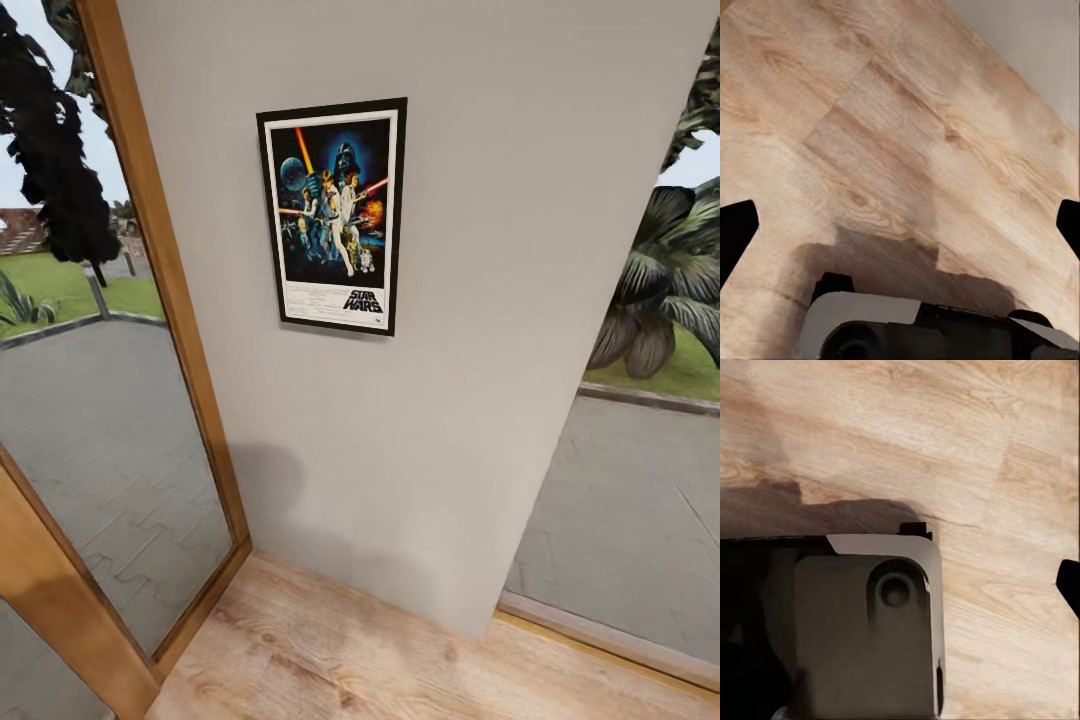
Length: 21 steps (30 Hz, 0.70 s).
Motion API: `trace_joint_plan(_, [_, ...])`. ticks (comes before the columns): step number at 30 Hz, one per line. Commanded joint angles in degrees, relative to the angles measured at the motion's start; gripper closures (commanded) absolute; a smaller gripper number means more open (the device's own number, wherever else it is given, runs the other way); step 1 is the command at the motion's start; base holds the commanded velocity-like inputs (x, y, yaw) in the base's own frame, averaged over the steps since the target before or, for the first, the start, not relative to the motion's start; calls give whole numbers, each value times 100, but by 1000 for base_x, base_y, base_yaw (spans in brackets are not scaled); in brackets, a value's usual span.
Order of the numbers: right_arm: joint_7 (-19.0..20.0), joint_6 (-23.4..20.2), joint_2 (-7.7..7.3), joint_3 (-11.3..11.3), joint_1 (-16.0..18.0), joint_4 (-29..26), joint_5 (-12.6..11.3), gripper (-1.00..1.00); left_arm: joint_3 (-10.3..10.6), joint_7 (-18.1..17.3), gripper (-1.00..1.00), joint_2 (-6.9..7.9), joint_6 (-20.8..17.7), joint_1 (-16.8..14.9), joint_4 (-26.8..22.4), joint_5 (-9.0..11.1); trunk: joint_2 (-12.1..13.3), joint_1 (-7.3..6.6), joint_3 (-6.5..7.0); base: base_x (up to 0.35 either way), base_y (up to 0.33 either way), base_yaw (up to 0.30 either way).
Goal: Pick up the poster from the kitchen countertop and hang it on one of the wall nails in the kitchen.
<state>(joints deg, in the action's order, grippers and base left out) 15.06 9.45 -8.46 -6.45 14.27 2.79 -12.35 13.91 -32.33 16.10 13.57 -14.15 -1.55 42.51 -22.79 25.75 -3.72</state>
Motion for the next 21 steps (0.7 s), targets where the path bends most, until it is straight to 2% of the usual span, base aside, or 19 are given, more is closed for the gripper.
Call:
trace_joint_plan(1, [-108, 41, 18, -47, 0, 27, -60, -100, 44, 244, -100, -46, 27, 4, 8, 39, -13, 4, -12, 0, 0, 0])
trace_joint_plan(7, [-563, 44, 54, -44, -41, 28, -58, -100, 48, 1911, -100, -380, 24, 34, 11, 37, -13, 4, -12, 0, 0, 0])
trace_joint_plan(9, [-663, 57, 50, -44, -48, 23, -57, -100, 49, 2930, -100, -584, 28, 40, 8, 36, -13, 4, -12, 0, 0, 0])
trace_joint_plan(11, [-697, 70, 53, -45, -50, 22, -57, -100, 50, 3469, -100, -699, 37, 42, 6, 39, -13, 4, -12, 0, 0, 0])
trace_joint_plan(14, [-718, 71, 67, -47, -54, 21, -67, -100, 50, 3858, -100, -806, 44, 43, 6, 44, -13, 4, -12, 0, 0, 0])
trace_joint_plan(16, [-725, 68, 74, -48, -55, 22, -71, -100, 50, 3991, -100, -847, 47, 44, 5, 45, -13, 4, -12, 0, 0, 0])
trace_joint_plan(21, [-730, 72, 72, -42, -55, 21, -64, -100, 49, 4088, -100, -880, 44, 44, 5, 46, -13, 4, -12, 0, 0, 0])
